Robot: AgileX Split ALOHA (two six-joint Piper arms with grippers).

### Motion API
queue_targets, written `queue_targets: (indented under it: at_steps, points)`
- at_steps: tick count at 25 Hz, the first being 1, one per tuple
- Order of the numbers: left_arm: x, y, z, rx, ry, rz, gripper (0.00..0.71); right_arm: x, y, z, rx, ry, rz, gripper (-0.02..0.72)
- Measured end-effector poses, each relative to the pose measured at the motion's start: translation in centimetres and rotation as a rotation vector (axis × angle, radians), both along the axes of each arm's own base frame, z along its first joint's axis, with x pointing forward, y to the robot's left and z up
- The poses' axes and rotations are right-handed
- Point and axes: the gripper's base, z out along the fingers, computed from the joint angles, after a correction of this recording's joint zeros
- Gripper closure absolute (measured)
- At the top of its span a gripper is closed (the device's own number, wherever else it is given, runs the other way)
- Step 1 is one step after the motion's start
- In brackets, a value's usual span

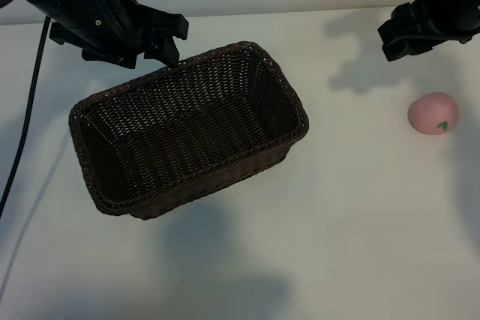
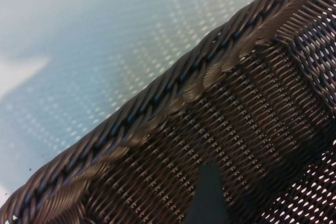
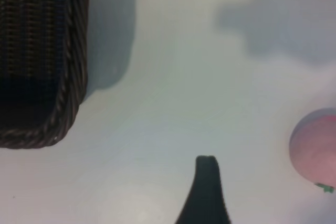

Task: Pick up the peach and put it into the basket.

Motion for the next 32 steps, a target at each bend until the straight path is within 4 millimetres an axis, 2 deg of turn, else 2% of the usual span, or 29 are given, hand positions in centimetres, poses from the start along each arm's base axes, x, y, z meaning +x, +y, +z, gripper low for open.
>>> queue_targets:
  at_steps: [12, 19, 32]
  points:
    - [0.1, 0.0, 0.0, -0.002, -0.006, 0.001, 0.118, 0.0, 0.0, 0.0, 0.000, 0.000, -0.001, 0.118]
    - [1.1, -0.2, 0.5, -0.036, -0.127, 0.025, 0.118, 0.0, 0.0, 0.0, 0.000, 0.000, -0.001, 0.118]
    - [1.1, -0.2, 0.5, -0.037, -0.132, 0.026, 0.118, 0.0, 0.0, 0.0, 0.000, 0.000, -0.001, 0.118]
